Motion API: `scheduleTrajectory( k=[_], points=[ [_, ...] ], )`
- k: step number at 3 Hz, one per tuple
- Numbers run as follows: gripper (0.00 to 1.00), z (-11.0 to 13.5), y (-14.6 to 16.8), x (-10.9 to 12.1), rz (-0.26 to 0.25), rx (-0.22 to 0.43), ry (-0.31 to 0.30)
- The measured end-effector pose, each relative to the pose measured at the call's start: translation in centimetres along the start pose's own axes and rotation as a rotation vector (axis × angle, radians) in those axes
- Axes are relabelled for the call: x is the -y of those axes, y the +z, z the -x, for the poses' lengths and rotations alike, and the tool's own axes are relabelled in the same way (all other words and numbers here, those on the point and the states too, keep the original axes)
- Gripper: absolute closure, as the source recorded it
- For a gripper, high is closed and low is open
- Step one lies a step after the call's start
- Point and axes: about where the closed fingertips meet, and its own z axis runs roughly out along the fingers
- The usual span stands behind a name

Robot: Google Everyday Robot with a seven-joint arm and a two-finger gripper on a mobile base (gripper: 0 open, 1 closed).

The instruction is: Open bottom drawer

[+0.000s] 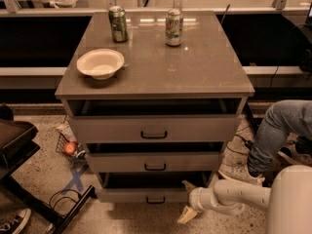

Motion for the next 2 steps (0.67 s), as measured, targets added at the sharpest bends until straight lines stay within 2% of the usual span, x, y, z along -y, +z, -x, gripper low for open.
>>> scheduleTrajectory(
  k=[1, 2],
  points=[
    [0.00, 0.1, 0.7, 0.2, 0.003, -0.018, -0.004],
    [0.00, 0.0, 3.8, 1.0, 0.021, -0.097, -0.021]
  ],
)
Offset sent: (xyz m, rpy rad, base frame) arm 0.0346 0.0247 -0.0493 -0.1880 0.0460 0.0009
